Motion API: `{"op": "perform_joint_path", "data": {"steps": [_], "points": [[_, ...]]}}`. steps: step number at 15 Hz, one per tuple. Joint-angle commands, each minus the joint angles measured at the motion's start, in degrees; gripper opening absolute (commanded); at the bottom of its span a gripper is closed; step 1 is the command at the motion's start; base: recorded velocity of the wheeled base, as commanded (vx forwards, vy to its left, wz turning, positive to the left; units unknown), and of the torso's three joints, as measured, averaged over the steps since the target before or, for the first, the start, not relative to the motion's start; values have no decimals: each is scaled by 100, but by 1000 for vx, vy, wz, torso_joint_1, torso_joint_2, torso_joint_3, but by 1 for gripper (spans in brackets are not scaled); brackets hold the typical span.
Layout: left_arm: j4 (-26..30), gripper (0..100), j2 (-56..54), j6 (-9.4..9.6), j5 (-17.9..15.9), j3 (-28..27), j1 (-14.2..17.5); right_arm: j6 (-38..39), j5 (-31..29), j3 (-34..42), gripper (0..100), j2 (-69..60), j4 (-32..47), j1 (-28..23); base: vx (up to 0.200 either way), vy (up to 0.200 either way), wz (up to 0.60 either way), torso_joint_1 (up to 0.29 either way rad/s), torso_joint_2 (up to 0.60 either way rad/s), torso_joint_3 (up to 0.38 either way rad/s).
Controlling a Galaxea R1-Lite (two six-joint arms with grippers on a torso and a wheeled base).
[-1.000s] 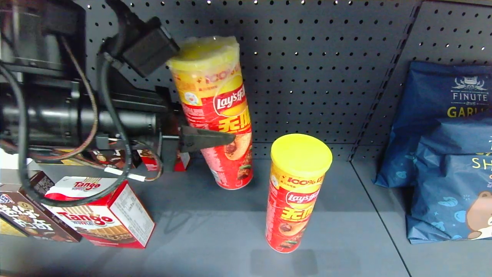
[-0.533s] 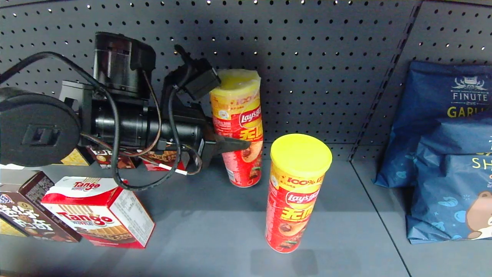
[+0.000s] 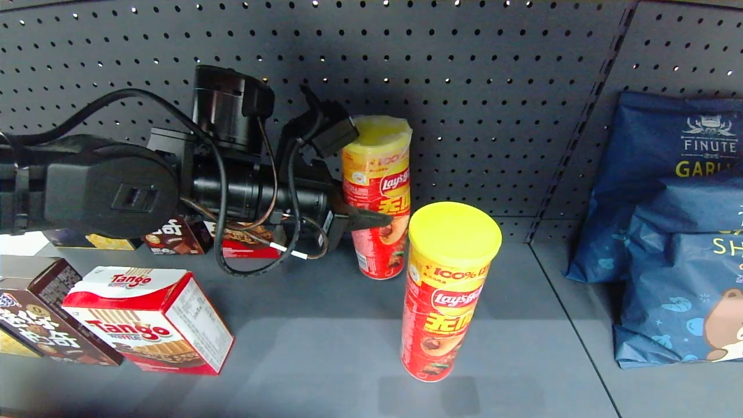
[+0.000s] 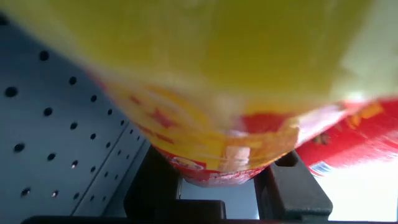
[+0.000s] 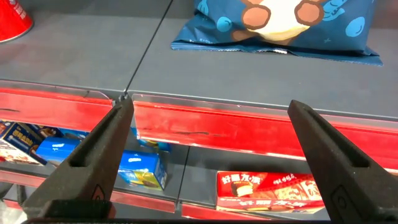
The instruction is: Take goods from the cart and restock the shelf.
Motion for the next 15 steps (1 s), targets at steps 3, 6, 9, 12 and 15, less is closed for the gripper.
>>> {"op": "perform_joint_path", "data": {"steps": [3, 6, 9, 12, 15], "points": [[6, 0, 258, -8, -257, -170, 0, 2, 8, 0, 100, 16, -3, 3, 0, 0, 0, 0, 0, 0], [6, 0, 434, -8, -257, -257, 0, 2, 8, 0, 100, 16, -3, 3, 0, 0, 0, 0, 0, 0], [6, 0, 540, 0, -257, -328, 9, 2, 8, 0, 100, 16, -3, 3, 0, 0, 0, 0, 0, 0], [6, 0, 724, 0, -257, -477, 0, 2, -1, 0, 100, 16, -3, 3, 0, 0, 0, 0, 0, 0], [-3, 0, 803, 0, -257, -504, -9, 2, -1, 0, 100, 16, -3, 3, 0, 0, 0, 0, 0, 0]]}}
